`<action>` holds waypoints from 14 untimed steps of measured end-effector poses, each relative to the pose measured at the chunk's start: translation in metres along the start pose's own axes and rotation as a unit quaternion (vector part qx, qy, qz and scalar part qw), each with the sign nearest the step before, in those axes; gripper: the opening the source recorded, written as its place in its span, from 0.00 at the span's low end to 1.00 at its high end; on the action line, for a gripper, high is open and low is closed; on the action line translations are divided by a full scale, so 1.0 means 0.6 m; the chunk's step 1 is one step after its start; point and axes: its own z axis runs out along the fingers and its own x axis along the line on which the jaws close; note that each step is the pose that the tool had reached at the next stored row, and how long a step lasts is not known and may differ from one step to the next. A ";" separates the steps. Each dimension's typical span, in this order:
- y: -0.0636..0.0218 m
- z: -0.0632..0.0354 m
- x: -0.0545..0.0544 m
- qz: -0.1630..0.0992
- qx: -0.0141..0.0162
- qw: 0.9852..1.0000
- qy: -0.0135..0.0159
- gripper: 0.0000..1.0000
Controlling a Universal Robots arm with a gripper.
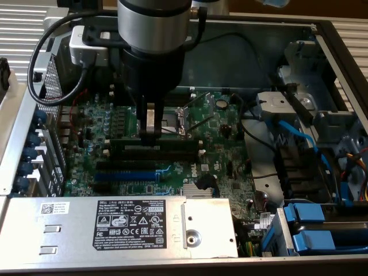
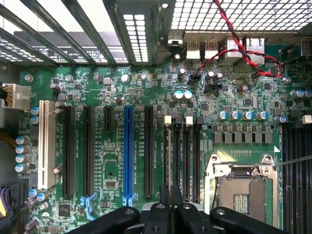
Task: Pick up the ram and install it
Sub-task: 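Insert the ram into the slot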
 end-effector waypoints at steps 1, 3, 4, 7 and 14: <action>0.000 0.000 0.000 0.000 0.000 1.000 0.000 0.12; 0.000 0.001 0.000 0.000 0.000 1.000 0.000 0.12; 0.001 0.001 0.000 0.000 0.000 1.000 0.000 0.12; 0.000 0.002 -0.001 0.000 0.000 1.000 0.000 0.12; 0.001 0.002 -0.001 0.000 0.000 1.000 0.000 0.12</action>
